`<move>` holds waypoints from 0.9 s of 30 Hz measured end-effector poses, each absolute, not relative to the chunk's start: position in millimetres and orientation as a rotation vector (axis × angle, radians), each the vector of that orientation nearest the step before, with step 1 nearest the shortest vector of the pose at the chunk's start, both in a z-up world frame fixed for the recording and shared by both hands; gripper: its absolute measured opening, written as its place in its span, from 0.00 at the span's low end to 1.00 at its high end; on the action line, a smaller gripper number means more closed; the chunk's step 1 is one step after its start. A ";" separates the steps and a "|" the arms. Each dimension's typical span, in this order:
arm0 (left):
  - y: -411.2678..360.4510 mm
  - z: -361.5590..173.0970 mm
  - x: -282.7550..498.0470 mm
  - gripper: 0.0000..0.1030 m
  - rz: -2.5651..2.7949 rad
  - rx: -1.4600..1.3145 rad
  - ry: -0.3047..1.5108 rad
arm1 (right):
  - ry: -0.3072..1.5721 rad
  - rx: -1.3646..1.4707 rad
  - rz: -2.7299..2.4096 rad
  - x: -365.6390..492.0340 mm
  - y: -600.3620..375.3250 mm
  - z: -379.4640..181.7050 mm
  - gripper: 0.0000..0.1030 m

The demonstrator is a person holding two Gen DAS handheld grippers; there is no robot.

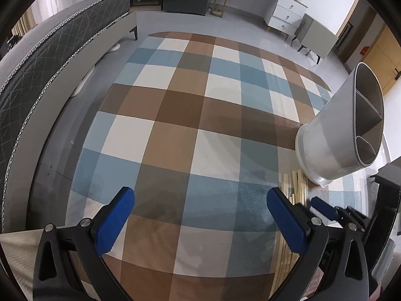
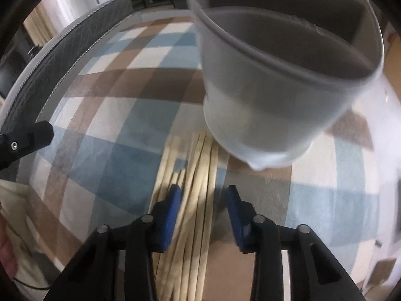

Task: Organize utensils
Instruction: 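Lower both open grippers toward the wooden chopsticks beside the holder, then close the right gripper on one chopstick while the left gripper grasps another chopstick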

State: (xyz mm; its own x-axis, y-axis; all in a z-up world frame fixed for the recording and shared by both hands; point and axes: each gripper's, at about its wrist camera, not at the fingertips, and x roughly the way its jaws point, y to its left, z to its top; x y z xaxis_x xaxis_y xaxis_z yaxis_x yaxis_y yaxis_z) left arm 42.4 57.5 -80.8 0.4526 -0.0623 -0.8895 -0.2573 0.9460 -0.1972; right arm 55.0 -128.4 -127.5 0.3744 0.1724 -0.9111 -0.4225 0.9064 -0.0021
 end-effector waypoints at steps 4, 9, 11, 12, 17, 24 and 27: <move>60.6 -82.1 42.3 0.99 0.129 -0.325 1.101 | 1.129 -0.237 0.396 55.5 -128.8 -126.3 0.11; 58.1 -83.3 43.2 0.99 0.123 -0.329 1.108 | 1.141 -0.141 0.408 57.7 -143.3 -119.9 0.07; 53.6 -83.3 43.6 0.99 0.117 -0.312 1.109 | 1.148 -0.101 0.408 59.1 -151.2 -117.1 0.07; 51.8 -83.9 44.0 0.99 0.114 -0.308 1.111 | 1.152 -0.075 0.412 59.4 -155.7 -116.2 0.07; 38.1 -87.4 46.0 0.99 0.096 -0.277 1.126 | 1.170 0.022 0.422 53.7 -182.0 -110.1 0.07; 18.1 -88.2 45.1 0.99 0.072 -0.243 1.144 | 1.235 0.003 0.413 46.6 -190.7 -122.9 0.10; 14.1 -86.4 44.8 0.99 0.076 -0.229 1.136 | 1.224 -0.038 0.404 41.7 -198.1 -117.5 0.12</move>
